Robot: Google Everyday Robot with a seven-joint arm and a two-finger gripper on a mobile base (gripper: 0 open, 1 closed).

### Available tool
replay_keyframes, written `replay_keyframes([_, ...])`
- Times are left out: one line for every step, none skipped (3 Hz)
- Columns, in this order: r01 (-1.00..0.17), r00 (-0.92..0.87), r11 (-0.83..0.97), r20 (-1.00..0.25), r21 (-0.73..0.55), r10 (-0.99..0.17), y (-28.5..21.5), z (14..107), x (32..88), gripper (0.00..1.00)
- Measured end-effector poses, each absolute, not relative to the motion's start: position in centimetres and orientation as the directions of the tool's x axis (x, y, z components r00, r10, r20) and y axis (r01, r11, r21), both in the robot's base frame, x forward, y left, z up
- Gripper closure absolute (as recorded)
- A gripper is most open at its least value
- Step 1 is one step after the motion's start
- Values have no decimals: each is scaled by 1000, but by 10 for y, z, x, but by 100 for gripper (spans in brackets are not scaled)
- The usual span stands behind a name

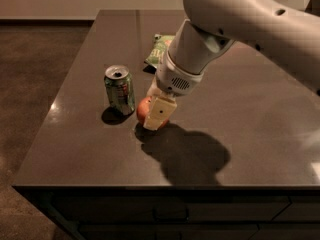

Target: Move apple near green can

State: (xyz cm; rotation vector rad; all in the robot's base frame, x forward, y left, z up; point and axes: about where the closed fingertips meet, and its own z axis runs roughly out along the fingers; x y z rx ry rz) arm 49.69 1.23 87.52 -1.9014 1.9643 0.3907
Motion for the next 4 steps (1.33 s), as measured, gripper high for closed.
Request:
replay_keyframes([-997, -9, 41, -453, -62, -892, 17, 869, 495, 36])
replay_keyframes([-997, -6, 40, -452, -64, -892, 19, 869, 494, 15])
replay_keyframes([-997, -4, 38, -451, -66, -892, 19, 870, 493, 0])
replay_keyframes([-997, -4, 38, -451, -66, -892, 19, 870, 493, 0])
